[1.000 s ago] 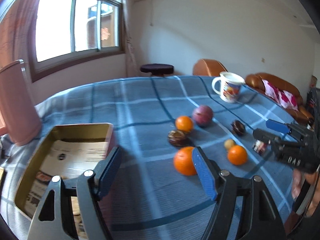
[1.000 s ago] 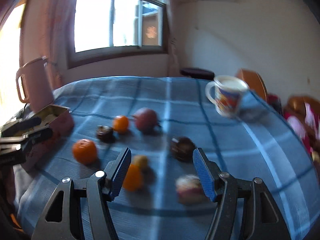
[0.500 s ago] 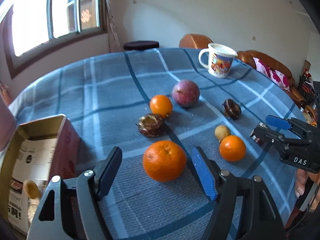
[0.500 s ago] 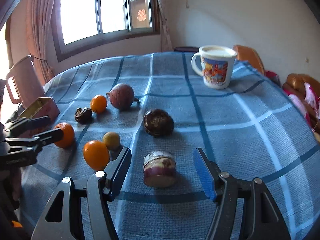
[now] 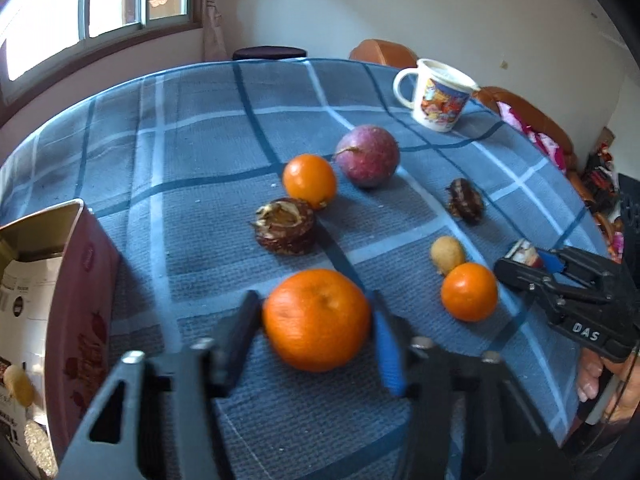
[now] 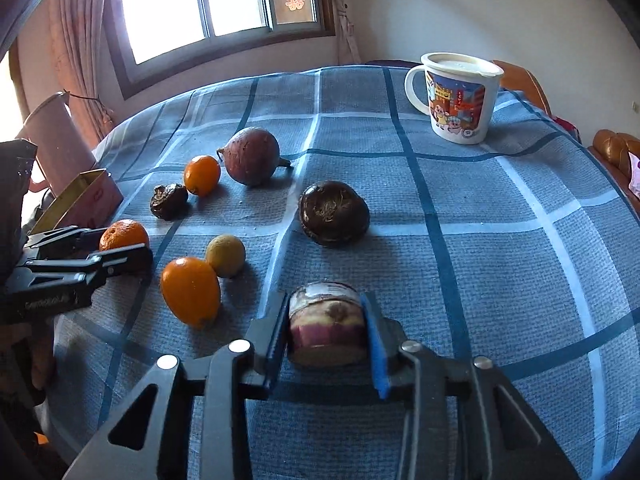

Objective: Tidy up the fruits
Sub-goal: 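Close the left tool on the large orange and lift it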

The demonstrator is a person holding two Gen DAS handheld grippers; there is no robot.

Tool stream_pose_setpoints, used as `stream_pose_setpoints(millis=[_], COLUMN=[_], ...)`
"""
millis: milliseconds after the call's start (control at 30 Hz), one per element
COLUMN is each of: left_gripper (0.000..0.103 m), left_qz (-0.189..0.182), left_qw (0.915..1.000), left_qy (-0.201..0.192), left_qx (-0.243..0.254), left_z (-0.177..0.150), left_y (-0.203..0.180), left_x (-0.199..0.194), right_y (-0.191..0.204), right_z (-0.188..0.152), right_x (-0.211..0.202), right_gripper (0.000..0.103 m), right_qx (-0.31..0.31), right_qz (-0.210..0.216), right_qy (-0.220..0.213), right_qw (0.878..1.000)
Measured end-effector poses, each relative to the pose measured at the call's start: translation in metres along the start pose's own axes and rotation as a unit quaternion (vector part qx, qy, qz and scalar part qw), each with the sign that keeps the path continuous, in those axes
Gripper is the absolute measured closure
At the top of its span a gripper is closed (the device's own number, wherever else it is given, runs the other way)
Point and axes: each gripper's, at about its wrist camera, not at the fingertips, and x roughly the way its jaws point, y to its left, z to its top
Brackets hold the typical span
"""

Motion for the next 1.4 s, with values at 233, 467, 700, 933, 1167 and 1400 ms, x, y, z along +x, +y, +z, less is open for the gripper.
stream_pose_setpoints(millis=[233, 467, 700, 933, 1167, 1400], left_gripper=[0.053, 0.053, 0.053, 0.053, 0.053, 0.053], left_qz=[-0.016, -0.009, 0.001, 0.019, 0.034, 0.043], left_qw=[0.9998, 0.9996, 0.9980, 0.9953, 0.9913, 0.9872], left_qy=[-0.007, -0.028, -0.063, -0.094, -0.125, -0.151], left_qx=[-0.011, -0.003, 0.007, 0.016, 0.024, 0.025], left_z=[-0.001, -0.002, -0.003, -0.006, -0.009, -0.013], left_y=[0.004, 0.002, -0.001, -0.005, -0.009, -0.010], left_x=[-0.003, -0.011, -0.023, -0.034, -0.045, -0.055], right_y=[0.002, 0.011, 0.022, 0.029, 0.031, 0.031], right_z=[0.001, 0.000, -0.002, -0.004, -0.007, -0.010], right_x=[-0.009, -0.022, -0.031, -0.037, -0.043, -0.050], right_gripper=[0.066, 0.066, 0.066, 0.066, 0.066, 0.066], right_qx=[-0.008, -0.029, -0.054, -0.072, -0.075, -0.073], right_qz=[-0.012, -0.028, -0.043, -0.054, -0.048, -0.042], right_qy=[-0.023, -0.063, -0.091, -0.110, -0.129, -0.150], right_qw=[1.000, 0.997, 0.993, 0.990, 0.988, 0.985])
